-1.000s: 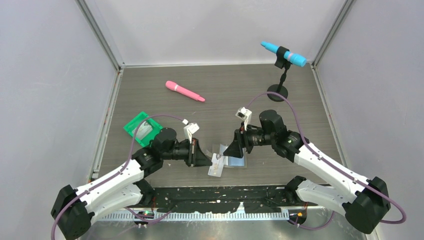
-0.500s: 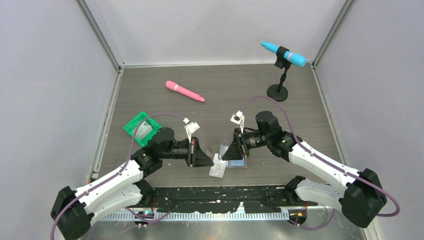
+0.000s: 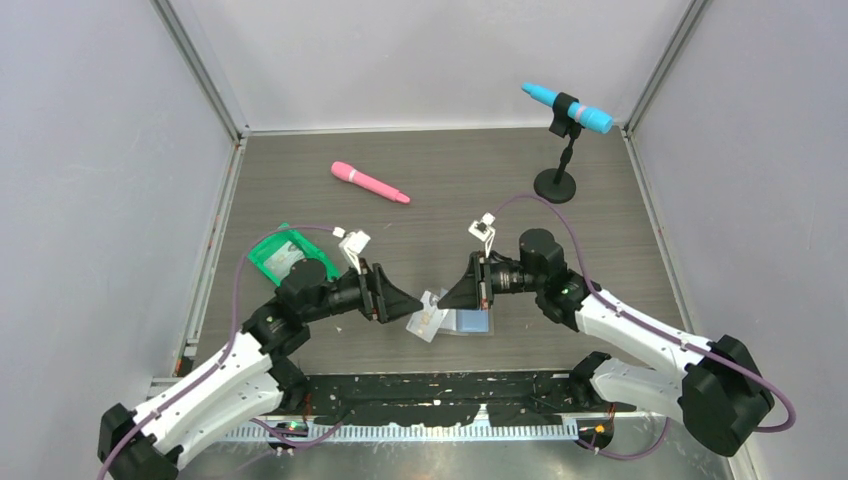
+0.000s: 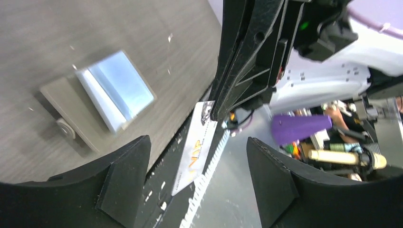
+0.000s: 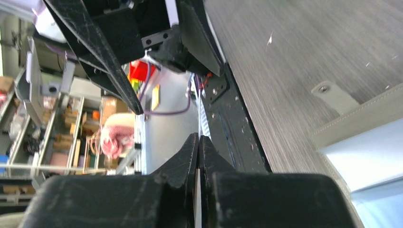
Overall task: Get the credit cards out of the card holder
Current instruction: Remove the credit card from the card holder, then place the credit card in the storage box.
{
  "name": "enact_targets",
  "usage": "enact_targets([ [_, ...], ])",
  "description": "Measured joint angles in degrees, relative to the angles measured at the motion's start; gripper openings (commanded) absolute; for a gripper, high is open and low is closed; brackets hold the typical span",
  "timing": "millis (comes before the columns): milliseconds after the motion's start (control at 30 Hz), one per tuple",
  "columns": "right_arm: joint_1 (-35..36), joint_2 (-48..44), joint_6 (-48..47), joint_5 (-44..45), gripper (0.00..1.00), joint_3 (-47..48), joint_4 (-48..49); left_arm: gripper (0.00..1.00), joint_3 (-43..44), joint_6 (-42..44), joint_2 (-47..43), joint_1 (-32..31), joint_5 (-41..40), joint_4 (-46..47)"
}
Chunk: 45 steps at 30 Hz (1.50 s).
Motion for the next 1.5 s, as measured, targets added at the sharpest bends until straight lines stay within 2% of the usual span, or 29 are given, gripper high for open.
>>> enact_targets([
  [200, 0.0, -2.6, 10.4, 8.1, 0.05, -0.9, 8.1, 0.75, 0.0, -2.6, -6.1, 0.6, -7.2, -0.1],
  [467, 0.0, -5.7, 21.6, 17.9, 0.05, -5.9, 17.2, 0.7, -1.9, -8.1, -5.7, 0.6, -10.1, 3.3],
  [633, 0.0, -7.0, 25.6, 22.7, 0.05, -7.6, 20.1, 0.54, -3.5, -11.6, -5.3, 0.6, -10.0, 8.0],
  [933, 0.0, -9.6, 28.0, 27.2, 0.05, -9.3, 21.5, 0.37, -3.9, -15.2, -3.7, 0.6, -10.0, 14.2],
  [1167, -0.2, -9.6, 29.3, 28.2, 0.06, -10.4, 23.3, 0.0, -4.0, -16.5, -1.3, 0.7, -10.0, 16.2],
  [1300, -0.3, -9.6, 29.9, 28.6, 0.15, -11.3, 24.1, 0.0, -4.0, -16.7, -1.2, 0.7, -10.1, 16.7],
  [1367, -0.3, -9.5, 30.1, 28.6, 0.24, -11.8, 24.5, 0.0, -4.0, -16.5, -1.3, 0.6, -10.4, 16.3],
  [1500, -0.3, -9.5, 29.7, 28.6, 0.5, -13.0, 24.0, 0.0, -3.3, -14.5, -2.4, 0.8, -11.5, 12.5],
])
